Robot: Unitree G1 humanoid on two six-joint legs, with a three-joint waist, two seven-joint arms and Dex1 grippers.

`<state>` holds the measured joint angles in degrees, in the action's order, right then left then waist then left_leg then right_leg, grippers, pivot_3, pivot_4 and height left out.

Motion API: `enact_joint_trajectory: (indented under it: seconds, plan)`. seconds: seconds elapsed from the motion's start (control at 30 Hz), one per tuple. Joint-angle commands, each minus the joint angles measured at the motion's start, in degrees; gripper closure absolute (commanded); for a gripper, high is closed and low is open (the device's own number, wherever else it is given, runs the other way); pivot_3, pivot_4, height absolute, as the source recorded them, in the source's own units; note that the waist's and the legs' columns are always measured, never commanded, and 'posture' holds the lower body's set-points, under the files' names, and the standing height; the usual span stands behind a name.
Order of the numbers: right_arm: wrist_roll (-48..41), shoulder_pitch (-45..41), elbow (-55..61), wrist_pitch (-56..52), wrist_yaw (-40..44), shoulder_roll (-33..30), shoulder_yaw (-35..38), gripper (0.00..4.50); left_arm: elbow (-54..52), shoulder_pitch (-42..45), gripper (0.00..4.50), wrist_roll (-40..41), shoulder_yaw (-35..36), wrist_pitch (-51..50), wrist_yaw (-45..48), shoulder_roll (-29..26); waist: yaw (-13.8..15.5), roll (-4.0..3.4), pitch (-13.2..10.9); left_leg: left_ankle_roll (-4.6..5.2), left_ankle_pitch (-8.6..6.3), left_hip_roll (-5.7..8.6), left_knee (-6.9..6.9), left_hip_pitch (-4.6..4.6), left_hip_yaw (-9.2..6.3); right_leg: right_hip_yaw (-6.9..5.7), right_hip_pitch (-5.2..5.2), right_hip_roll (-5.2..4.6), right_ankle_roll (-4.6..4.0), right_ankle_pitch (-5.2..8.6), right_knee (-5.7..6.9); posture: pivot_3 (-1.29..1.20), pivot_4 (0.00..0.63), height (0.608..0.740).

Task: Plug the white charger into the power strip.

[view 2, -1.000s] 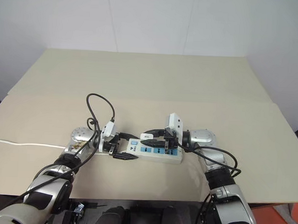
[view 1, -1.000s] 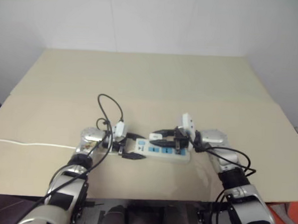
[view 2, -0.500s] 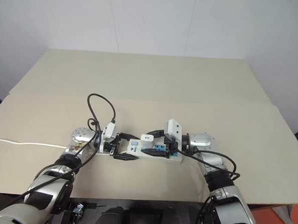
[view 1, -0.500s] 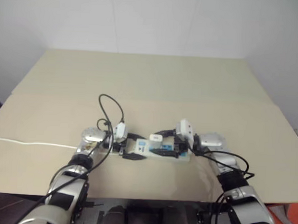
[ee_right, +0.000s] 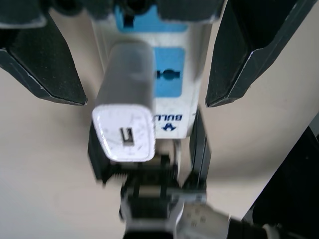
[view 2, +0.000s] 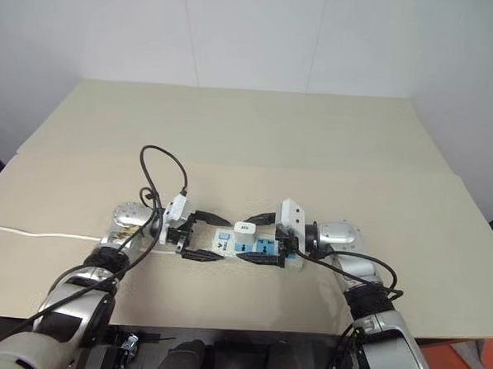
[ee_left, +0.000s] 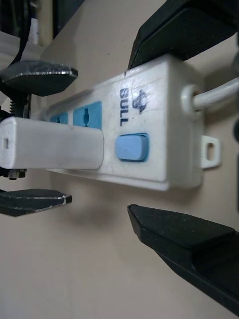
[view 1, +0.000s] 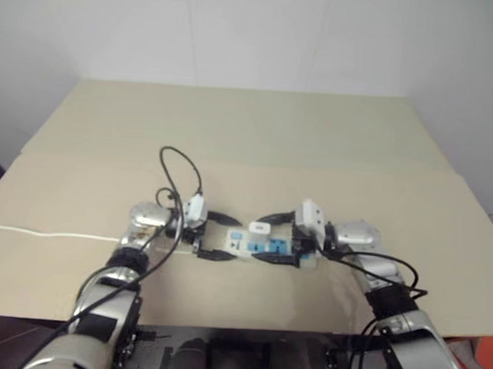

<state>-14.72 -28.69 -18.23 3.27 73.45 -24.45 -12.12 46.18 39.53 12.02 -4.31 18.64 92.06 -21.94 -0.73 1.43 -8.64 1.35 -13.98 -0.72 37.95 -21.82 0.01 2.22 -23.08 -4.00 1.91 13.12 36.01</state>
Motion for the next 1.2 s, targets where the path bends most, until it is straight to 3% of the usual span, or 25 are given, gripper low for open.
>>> enact_joint_trajectory:
  seconds: [0.03,0.1,0.3,0.4,0.57,0.87,1.2]
  plan:
    - [0.0,2.1,1.8,-0.8,-0.3,-2.7,1.7,0.00,-15.6,-4.3,0.02,7.8,-3.7,-12.0,0.4,-8.4,-0.2,0.00,0.0,0.00,0.00,-0.01,0.00,-0.03,-0.02,0.01,-0.03,0.01,0.00,0.00,0.01,0.00,0.150,0.740]
    - [-0.2,3.1,4.3,0.4,-1.2,-5.1,4.0,0.00,-22.4,-7.9,0.02,10.8,-4.2,-15.6,0.4,-14.2,-0.4,-0.01,0.0,0.00,0.00,-0.05,-0.04,-0.03,-0.13,0.07,-0.10,0.04,0.00,0.00,0.06,0.00,0.150,0.740]
    - [-6.6,8.8,12.1,-1.1,6.5,-19.0,12.4,0.00,-27.3,-15.4,0.02,12.6,3.6,-18.5,0.0,-22.5,0.2,-0.08,-0.1,0.00,0.00,-0.08,-0.09,0.00,-0.02,0.06,-0.12,-0.09,-0.04,0.05,-0.03,0.00,0.150,0.740]
    - [-9.3,12.4,13.7,-1.8,9.3,-25.7,17.7,0.00,-26.2,-17.9,0.02,12.8,6.8,-17.6,-0.4,-24.3,0.1,-0.07,-0.1,0.00,0.00,-0.08,-0.09,-0.04,0.05,0.04,-0.15,-0.07,-0.06,0.06,-0.05,0.00,0.150,0.740]
    - [-12.2,17.8,16.7,-4.0,10.6,-31.5,23.1,0.00,-27.3,-19.8,0.02,12.8,8.0,-20.2,-1.3,-24.7,0.0,-0.07,-0.1,0.00,-0.01,-0.09,-0.10,0.08,0.15,0.05,-0.06,-0.05,-0.08,0.08,-0.04,0.00,0.150,0.740]
    - [-13.6,23.7,20.4,-8.2,8.9,-35.2,29.4,0.00,-32.5,-19.9,0.02,12.5,6.4,-24.4,-2.2,-24.2,0.0,-0.06,-0.1,0.00,-0.01,-0.09,-0.10,0.03,0.18,0.09,-0.10,-0.04,-0.08,0.09,-0.04,0.00,0.150,0.740]
    - [-11.7,23.2,18.0,-7.0,7.9,-35.1,29.3,0.00,-39.1,-22.1,0.02,14.0,8.6,-28.4,-5.0,-25.5,0.0,-0.04,-0.1,0.01,-0.01,-0.12,-0.10,0.00,0.18,0.12,-0.11,0.00,-0.08,0.09,-0.06,0.00,0.150,0.740]
